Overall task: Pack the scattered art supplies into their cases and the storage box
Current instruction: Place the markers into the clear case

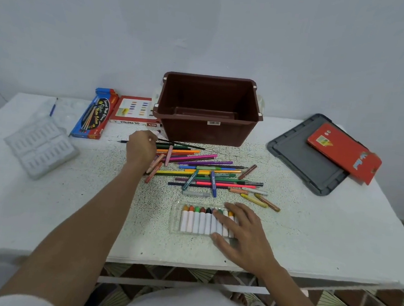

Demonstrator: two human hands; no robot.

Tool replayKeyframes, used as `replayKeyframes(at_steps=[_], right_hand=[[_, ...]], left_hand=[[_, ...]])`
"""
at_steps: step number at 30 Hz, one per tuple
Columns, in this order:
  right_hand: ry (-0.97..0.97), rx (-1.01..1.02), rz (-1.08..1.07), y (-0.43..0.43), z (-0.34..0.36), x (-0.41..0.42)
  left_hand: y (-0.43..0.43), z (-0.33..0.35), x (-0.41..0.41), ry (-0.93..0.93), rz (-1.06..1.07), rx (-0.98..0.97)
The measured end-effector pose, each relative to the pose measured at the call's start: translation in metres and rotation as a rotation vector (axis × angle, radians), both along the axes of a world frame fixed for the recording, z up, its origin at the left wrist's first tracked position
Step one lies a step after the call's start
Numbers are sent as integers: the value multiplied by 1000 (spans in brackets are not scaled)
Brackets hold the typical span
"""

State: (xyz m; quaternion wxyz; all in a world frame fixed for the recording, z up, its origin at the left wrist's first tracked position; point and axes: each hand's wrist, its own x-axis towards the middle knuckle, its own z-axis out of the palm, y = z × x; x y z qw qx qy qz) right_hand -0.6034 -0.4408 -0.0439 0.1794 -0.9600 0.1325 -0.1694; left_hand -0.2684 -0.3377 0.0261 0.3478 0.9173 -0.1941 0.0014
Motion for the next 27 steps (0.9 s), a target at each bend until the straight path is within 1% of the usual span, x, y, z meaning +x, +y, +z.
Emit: replayKeyframes(at_steps=[2, 5, 7, 9, 11, 14, 18, 19, 22, 27], right_hand=[[-3, 5, 4, 0, 0, -1], [-9, 5, 7, 0, 1, -1], [-12, 6, 10, 0, 1, 0], [-12, 7, 10, 0, 1, 0], [-14, 7, 9, 0, 0, 0], [-11, 6, 11, -1, 0, 0], [-4, 9, 14, -1, -1, -1], [-7, 9, 14, -1, -1, -1], [-13, 10, 14, -1, 0, -1], [-19, 7, 9, 0, 0, 0]], left_hand=[[5, 4, -6, 67, 72, -154], [14, 12, -23, 281, 167, -386], [19, 16, -37, 435, 153, -535], [25, 22, -55, 557, 102, -612], [31, 26, -76, 610, 39, -606], [38, 28, -102, 605, -66, -586], [48, 19, -119, 577, -226, -442], [52, 15, -122, 555, -260, -404], [64, -2, -125, 413, -352, -299], [81, -18, -138, 284, -478, -166]])
